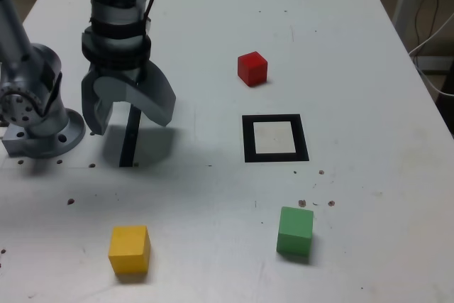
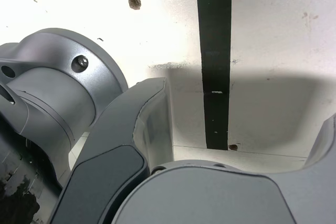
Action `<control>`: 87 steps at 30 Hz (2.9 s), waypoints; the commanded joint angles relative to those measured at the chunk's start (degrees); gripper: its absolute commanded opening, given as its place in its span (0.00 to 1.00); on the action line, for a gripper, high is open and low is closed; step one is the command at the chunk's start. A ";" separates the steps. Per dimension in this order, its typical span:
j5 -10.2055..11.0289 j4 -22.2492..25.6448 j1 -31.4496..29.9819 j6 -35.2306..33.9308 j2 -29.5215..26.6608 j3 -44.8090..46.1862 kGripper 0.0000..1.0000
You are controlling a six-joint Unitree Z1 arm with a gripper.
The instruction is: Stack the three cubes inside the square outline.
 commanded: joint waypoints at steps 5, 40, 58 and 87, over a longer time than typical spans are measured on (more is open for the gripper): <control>0.07 0.02 0.21 0.10 0.17 0.16 0.99; 6.80 5.56 12.90 17.33 13.60 -20.23 0.99; 12.39 8.01 19.32 28.00 24.45 -39.30 0.99; 15.13 10.57 20.34 58.83 26.96 -45.39 0.99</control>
